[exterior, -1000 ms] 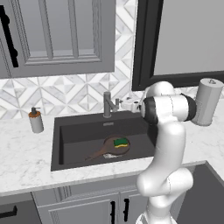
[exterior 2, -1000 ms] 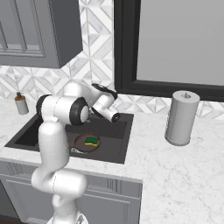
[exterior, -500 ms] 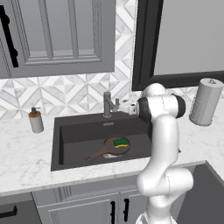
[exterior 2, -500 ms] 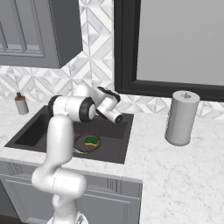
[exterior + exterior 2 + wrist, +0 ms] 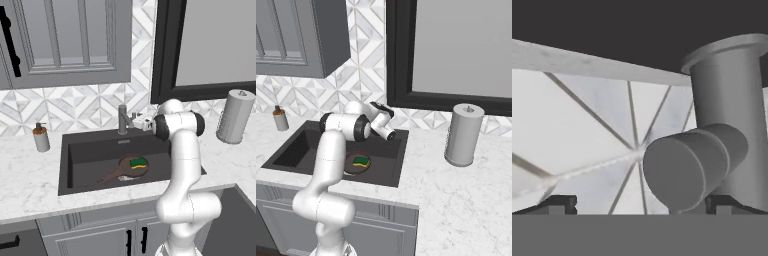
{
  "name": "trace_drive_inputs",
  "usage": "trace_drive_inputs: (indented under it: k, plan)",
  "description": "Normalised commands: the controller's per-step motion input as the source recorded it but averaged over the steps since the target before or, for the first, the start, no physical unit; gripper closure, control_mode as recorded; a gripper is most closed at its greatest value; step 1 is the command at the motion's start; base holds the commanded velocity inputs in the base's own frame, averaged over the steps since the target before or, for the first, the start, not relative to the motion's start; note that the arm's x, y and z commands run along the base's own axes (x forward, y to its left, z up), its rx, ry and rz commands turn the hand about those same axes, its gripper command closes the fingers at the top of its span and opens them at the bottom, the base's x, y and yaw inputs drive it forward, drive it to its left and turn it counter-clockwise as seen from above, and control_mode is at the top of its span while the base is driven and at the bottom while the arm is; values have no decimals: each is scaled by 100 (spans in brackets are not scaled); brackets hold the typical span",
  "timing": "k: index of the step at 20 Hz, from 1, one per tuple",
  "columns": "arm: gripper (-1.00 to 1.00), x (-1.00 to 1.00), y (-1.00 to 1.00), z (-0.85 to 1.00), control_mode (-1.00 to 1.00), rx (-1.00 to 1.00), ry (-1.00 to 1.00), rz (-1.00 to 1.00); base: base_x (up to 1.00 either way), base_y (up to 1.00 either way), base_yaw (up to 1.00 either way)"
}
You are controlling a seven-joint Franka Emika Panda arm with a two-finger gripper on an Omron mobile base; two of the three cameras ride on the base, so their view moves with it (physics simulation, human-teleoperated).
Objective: Pick the pan and sponge and place them into the sink. Then turn on the water.
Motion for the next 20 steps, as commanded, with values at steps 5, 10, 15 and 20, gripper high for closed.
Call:
trace_drive_inputs:
  k: [5, 10, 15, 20]
  plan:
    - [-100, 40, 0, 0, -100, 0, -8, 0, 0, 0, 0]
    - [-100, 33, 0, 0, -100, 0, -7, 0, 0, 0, 0]
    - [100, 22, 0, 0, -100, 0, -4, -1, 0, 0, 0]
    - [100, 19, -14, 0, -100, 1, 0, -15, 0, 0, 0]
